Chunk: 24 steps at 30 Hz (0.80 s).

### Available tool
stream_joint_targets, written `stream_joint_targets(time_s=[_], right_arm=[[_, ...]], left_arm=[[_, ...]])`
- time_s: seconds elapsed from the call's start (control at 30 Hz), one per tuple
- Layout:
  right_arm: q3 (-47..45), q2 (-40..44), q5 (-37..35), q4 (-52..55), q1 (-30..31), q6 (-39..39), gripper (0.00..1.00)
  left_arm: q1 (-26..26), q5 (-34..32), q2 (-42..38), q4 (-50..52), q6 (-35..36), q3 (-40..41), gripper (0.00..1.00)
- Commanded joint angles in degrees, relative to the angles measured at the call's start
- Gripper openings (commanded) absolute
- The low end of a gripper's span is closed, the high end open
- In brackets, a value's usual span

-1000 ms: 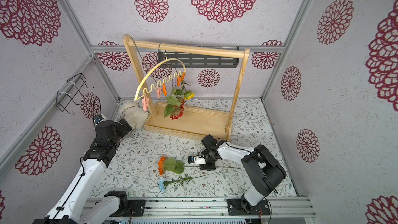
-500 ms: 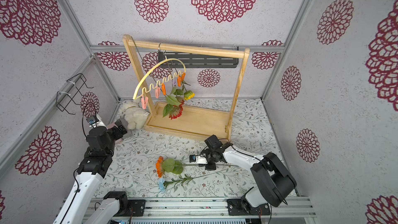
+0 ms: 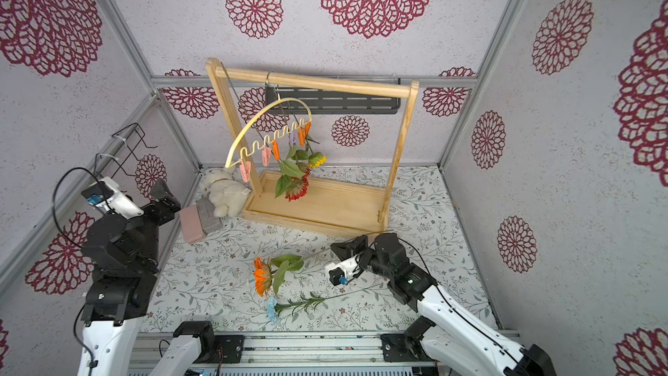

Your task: Dry the flowers on a clothes hanger

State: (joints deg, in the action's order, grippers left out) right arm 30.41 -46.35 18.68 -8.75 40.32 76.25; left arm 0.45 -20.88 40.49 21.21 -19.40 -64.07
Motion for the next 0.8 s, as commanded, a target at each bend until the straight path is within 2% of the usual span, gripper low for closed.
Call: stream_joint_targets(time_s=[0.0, 0.17, 0.27, 0.37, 0.57, 0.7, 0.77], right_arm=[[0.47, 2.52, -1.4, -11.97, 1.38, 6.25, 0.0], [4.0, 1.92, 0.02, -16.62, 2.75, 11.31, 0.0], [7.2, 1.04, -0.13, -12.12, 2.84, 18.23, 0.0], [10.86, -0.12, -1.33, -6.39, 2.84, 23.59, 0.0], [13.35, -1.51, -3.45, -6.92, 2.75, 28.82, 0.0], [15.59, -2.36, -4.65, -6.07, 2.75, 32.9, 0.0], [17.1, -2.93, -5.04, -5.18, 2.75, 34.52, 0.0]], left_arm=[[0.47, 10.93, 2.32, 4.19, 2.08, -7.02, 0.87], [0.19, 36.27, 9.28, 10.81, 4.02, -21.24, 0.88], [-0.73, 50.77, 11.79, 11.4, 2.72, -26.75, 0.89], [-3.87, 60.4, 14.01, 9.65, -2.74, -28.86, 0.89], [-12.16, 67.25, 19.37, 13.87, -5.7, -26.81, 0.88], [-17.69, 69.49, 23.12, 20.35, -3.68, -26.05, 0.86], [-19.89, 72.89, 25.28, 23.55, -2.19, -25.05, 0.87]])
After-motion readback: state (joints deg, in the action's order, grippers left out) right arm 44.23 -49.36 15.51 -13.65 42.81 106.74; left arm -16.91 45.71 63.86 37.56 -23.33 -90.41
